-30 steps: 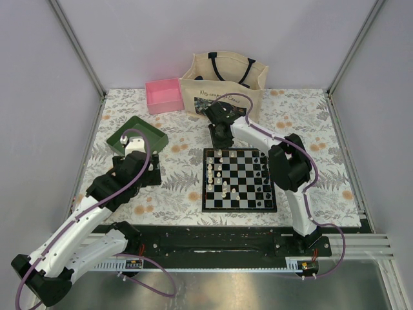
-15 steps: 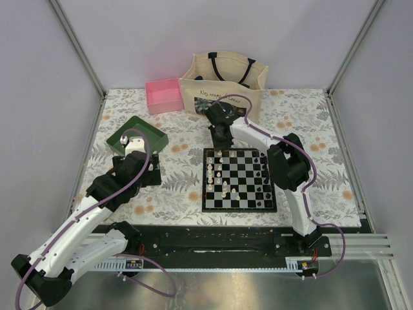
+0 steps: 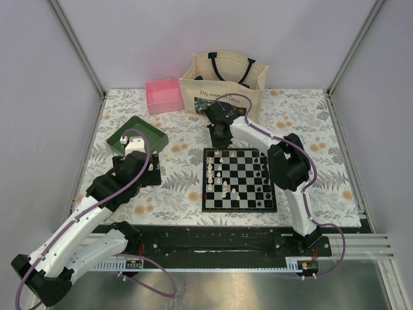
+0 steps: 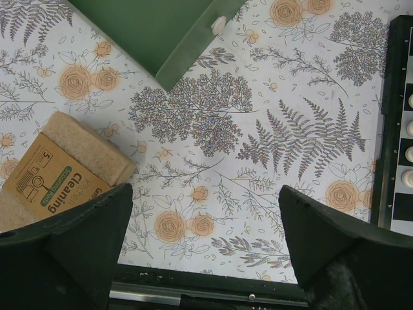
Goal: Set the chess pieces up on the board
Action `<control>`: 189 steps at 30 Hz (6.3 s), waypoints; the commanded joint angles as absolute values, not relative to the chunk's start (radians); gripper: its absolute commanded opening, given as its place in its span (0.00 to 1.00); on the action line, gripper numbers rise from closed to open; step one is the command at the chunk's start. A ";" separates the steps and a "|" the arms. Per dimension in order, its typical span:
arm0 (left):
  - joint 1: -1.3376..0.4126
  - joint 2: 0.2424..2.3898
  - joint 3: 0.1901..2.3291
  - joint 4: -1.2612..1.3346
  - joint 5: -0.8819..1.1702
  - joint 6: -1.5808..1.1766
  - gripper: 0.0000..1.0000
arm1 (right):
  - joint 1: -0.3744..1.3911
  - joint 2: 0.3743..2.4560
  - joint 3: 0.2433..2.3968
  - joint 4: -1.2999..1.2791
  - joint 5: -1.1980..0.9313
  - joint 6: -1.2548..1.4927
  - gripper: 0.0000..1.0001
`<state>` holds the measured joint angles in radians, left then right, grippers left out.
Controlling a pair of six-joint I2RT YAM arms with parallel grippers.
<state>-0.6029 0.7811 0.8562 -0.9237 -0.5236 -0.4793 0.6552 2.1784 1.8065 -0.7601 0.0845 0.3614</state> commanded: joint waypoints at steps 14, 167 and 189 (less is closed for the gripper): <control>-0.598 0.778 0.882 -0.900 -0.535 -0.480 0.99 | 0.703 2.227 1.919 -0.759 0.060 0.380 0.20; -0.598 0.767 0.881 -0.900 -0.529 -0.482 0.99 | 0.877 1.747 1.192 -0.649 0.098 0.549 0.43; -0.598 0.761 0.881 -0.900 -0.528 -0.482 0.99 | 0.888 1.730 1.210 -0.655 0.095 0.541 0.27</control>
<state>-0.6029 0.7734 0.8562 -0.9237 -0.5228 -0.4793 0.8703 1.7424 1.1732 -0.6590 0.0696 0.5499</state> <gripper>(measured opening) 0.988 0.299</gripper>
